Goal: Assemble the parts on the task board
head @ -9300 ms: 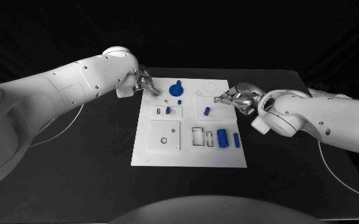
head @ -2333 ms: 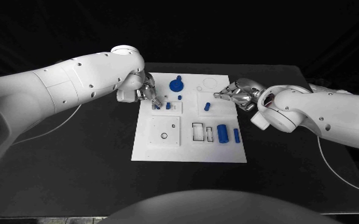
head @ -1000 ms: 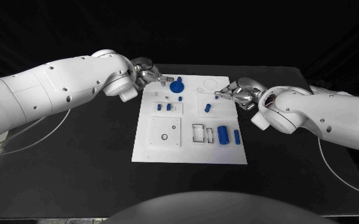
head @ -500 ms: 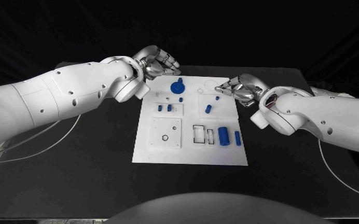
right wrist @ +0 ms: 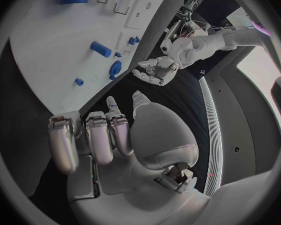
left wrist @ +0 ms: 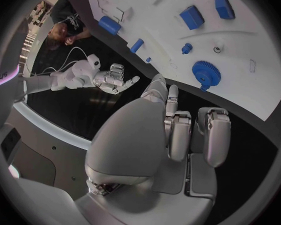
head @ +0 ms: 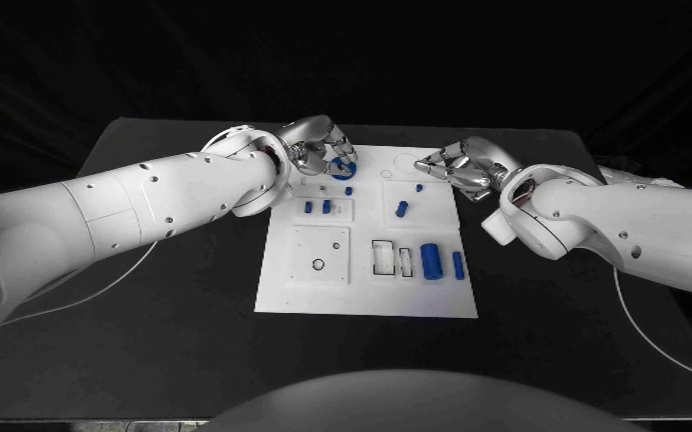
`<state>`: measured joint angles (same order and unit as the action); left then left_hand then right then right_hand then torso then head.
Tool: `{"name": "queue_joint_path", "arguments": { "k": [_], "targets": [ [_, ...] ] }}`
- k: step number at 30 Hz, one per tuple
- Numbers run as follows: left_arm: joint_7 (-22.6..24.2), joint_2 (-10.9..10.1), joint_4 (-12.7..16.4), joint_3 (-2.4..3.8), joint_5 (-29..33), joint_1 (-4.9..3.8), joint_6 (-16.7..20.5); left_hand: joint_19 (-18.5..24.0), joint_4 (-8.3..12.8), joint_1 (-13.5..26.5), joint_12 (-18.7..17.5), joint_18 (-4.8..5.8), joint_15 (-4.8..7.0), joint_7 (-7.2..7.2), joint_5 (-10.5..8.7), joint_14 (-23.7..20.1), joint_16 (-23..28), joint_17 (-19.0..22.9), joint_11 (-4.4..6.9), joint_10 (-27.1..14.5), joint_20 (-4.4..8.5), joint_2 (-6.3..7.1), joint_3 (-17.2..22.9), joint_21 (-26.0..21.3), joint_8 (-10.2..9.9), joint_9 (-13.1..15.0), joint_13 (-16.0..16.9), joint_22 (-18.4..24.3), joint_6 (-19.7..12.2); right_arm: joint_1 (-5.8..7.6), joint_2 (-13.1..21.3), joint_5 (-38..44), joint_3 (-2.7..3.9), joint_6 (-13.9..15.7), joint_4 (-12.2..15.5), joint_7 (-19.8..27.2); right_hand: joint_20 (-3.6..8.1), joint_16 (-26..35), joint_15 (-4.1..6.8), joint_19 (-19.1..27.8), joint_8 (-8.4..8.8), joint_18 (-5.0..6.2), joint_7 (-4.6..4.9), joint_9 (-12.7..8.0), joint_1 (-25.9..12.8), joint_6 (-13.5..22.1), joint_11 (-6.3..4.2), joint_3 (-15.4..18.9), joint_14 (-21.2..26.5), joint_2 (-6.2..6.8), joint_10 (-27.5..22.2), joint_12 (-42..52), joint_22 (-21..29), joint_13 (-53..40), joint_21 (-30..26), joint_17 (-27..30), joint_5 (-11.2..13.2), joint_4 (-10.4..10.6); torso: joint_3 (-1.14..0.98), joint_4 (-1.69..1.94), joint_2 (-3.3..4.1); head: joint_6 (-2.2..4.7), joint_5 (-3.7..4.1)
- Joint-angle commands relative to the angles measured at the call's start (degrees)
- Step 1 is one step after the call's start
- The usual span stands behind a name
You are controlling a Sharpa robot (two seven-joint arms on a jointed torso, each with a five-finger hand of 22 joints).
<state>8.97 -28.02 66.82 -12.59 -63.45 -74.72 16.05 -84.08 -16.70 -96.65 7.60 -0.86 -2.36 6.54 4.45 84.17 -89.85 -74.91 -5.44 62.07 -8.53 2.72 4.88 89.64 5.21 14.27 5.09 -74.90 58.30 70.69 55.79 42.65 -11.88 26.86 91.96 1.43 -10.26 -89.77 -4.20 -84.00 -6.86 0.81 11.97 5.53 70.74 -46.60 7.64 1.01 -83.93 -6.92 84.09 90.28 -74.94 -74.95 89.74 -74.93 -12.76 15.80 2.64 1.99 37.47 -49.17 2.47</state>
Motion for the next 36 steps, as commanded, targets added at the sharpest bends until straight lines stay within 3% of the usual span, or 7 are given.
{"name": "queue_joint_path", "arguments": {
  "k": [1,15,20,36],
  "targets": [
    [1.9,0.5,-0.2,0.04,-10.6,0.34,-1.9,-5.9,0.0,-0.6,-0.4,0.86,0.31,-0.02,-0.40,5.8,-0.1,-15.1,0.07,0.6,0.30,-0.03,0.4,0.4,-0.3,-0.3,-0.5,-15.1,0.6,-0.04,0.0,0.3,-0.01,1.0,0.1,1.3,-0.49,-0.2,-0.38,-6.0,-0.19,-0.81,0.15,0.1,0.2,-0.5,0.37,0.2,-6.1,-0.49,5.9,-0.3,-15.1,-15.1,0.3,-15.1,-0.2,-0.1,-0.01,0.01,0.02,-0.09,-0.04],
    [-0.3,2.5,-2.8,0.04,-14.6,0.84,-4.0,-5.9,0.0,-1.1,-2.7,0.86,0.87,0.38,-1.00,5.8,-0.1,-15.1,0.79,0.2,0.50,-0.77,2.9,0.4,-1.3,-2.3,-1.6,-15.1,1.4,-0.04,0.1,0.3,-0.01,0.6,0.1,0.6,-0.50,-0.2,-0.39,-6.0,-0.24,-0.81,0.18,0.1,0.2,-0.6,0.38,0.2,-6.1,-0.54,5.9,-0.3,-15.1,-15.1,0.3,-15.1,-0.2,-0.1,-0.06,-0.09,-0.05,-0.24,-0.10],
    [-1.6,3.2,-3.5,0.04,-16.2,0.89,-5.9,-5.9,0.0,-1.8,-3.5,0.86,1.50,0.00,-1.07,5.8,-0.1,-15.1,1.23,-0.6,0.65,-0.63,3.9,0.4,-1.5,-3.0,-1.6,-15.1,1.0,-0.04,0.1,0.3,-0.01,0.5,0.2,0.5,-0.50,-0.2,-0.39,-6.0,-0.24,-0.81,0.18,0.1,0.2,-0.6,0.38,0.2,-6.1,-0.54,5.9,-0.3,-15.1,-15.1,0.3,-15.1,-0.2,-0.1,-0.05,-0.04,-0.01,-0.33,0.07],
    [-1.6,5.3,-5.9,0.03,-20.2,0.94,-8.5,-5.9,0.0,-1.7,-3.8,0.86,1.72,-0.27,-1.17,5.8,-0.1,-15.1,1.51,-1.2,0.76,-0.10,4.4,0.4,-1.5,-3.6,-1.6,-15.1,0.7,-0.04,0.2,0.2,-0.01,0.5,0.5,0.0,-0.52,-0.2,-0.42,-6.0,-0.29,-0.81,0.23,0.1,0.1,-0.6,0.42,0.2,-6.1,-0.58,5.9,-0.3,-15.1,-15.1,0.3,-15.1,-0.1,0.0,-0.11,-0.16,-0.06,-0.54,0.09]
  ]
}}
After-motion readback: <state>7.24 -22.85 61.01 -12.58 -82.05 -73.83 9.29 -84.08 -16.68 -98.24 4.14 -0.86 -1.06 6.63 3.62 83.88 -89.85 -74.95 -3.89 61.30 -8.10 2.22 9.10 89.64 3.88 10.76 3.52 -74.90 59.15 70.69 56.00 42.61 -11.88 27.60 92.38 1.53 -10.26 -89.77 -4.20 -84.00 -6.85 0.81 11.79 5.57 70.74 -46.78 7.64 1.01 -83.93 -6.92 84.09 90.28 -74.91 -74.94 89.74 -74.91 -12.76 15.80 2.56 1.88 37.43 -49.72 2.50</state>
